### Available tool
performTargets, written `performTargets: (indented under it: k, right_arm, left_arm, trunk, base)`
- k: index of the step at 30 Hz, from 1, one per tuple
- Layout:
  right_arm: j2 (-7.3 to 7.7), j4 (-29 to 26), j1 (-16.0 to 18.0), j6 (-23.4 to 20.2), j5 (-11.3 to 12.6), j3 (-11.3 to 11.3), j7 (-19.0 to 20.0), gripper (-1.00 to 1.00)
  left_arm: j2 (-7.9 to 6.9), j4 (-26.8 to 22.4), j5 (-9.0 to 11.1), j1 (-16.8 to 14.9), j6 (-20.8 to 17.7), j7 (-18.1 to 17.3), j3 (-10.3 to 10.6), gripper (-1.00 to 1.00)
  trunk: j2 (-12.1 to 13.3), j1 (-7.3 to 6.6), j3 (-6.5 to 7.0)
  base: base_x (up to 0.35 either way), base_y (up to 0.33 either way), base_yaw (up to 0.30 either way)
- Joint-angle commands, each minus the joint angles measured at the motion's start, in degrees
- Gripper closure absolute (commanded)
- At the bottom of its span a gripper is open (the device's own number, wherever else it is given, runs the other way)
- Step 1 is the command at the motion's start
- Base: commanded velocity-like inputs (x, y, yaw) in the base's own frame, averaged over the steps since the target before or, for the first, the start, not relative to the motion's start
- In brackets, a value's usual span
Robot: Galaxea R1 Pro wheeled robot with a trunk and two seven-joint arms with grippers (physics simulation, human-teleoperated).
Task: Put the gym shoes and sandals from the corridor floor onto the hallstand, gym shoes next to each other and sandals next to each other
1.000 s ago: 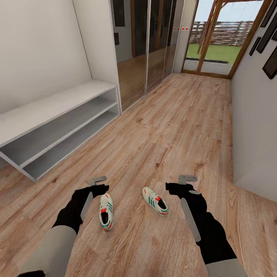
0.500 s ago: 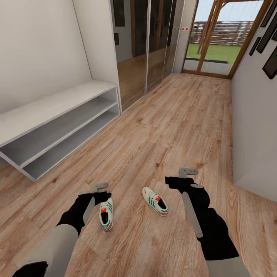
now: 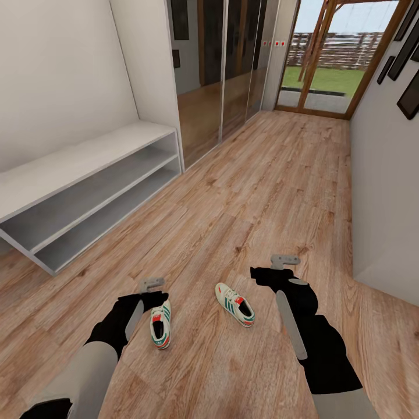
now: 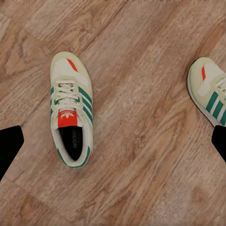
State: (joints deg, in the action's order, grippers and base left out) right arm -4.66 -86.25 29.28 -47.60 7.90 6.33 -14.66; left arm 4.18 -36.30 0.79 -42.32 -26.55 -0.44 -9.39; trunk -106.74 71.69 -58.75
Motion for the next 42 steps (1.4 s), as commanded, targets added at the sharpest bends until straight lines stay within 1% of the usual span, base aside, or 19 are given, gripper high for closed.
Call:
performTargets:
  k: [1,3,5,10,12,17,19,27,39,42]
  right_arm:
    - [0.0,0.0,0.0,0.0,0.0,0.0,0.0,-1.0]
    - [0.0,0.0,0.0,0.0,0.0,0.0,0.0,-1.0]
    - [0.01,0.0,0.0,0.0,-0.1,0.0,-0.1,-1.0]
    - [0.0,-0.1,0.0,0.2,-0.1,0.1,-0.1,-1.0]
    - [0.0,-0.1,0.0,0.3,-0.1,0.2,-0.2,-1.0]
    - [-0.12,-0.1,0.0,0.5,-0.1,0.3,-0.2,-1.0]
    - [-0.15,-0.1,0.0,0.6,-0.1,0.3,-0.2,-1.0]
    - [-0.17,-0.1,0.0,0.6,-0.1,0.3,-0.2,-1.0]
    - [-0.17,-0.1,0.0,0.7,-0.1,0.3,-0.1,-1.0]
    - [-0.17,-0.1,0.0,0.7,-0.1,0.3,-0.1,-1.0]
  left_arm:
    - [-0.01,0.0,0.0,0.1,0.2,0.0,0.0,-1.0]
    - [-0.03,0.0,0.0,0.4,1.4,0.0,0.0,-1.0]
    - [-0.04,0.0,0.0,1.4,3.5,0.0,0.0,-1.0]
    - [-0.04,0.2,0.0,3.5,6.5,0.0,0.0,-1.0]
    - [-0.04,0.2,0.0,3.8,7.4,0.0,0.0,-1.0]
    - [-0.09,0.5,-0.3,4.6,11.9,0.1,0.0,-1.0]
    - [-0.11,0.6,-0.3,4.7,12.7,0.0,0.0,-1.0]
    - [-0.13,0.6,-0.2,4.8,13.2,0.0,0.0,-1.0]
    - [-0.13,0.6,0.0,5.4,13.3,0.1,-0.1,-1.0]
    - [-0.13,0.5,0.0,5.5,13.3,0.1,-0.1,-1.0]
  trunk:
    - [0.0,0.0,0.0]
    - [0.0,0.0,0.0]
    - [0.0,0.0,0.0]
    - [0.0,0.0,0.0]
    - [0.0,0.0,0.0]
    - [0.0,0.0,0.0]
    - [0.0,0.0,0.0]
    - [0.0,0.0,-0.22]
    - [0.0,0.0,-1.13]
    - [-1.2,0.66,-1.92]
  base:
    - [0.0,0.0,0.0]
    - [0.0,0.0,0.0]
    - [0.0,0.0,0.0]
    - [0.0,0.0,0.0]
    - [0.0,0.0,0.0]
    - [0.0,0.0,0.0]
    - [0.0,0.0,0.0]
    - [0.0,0.0,0.0]
    - [0.0,0.0,0.066]
    - [0.0,0.0,0.088]
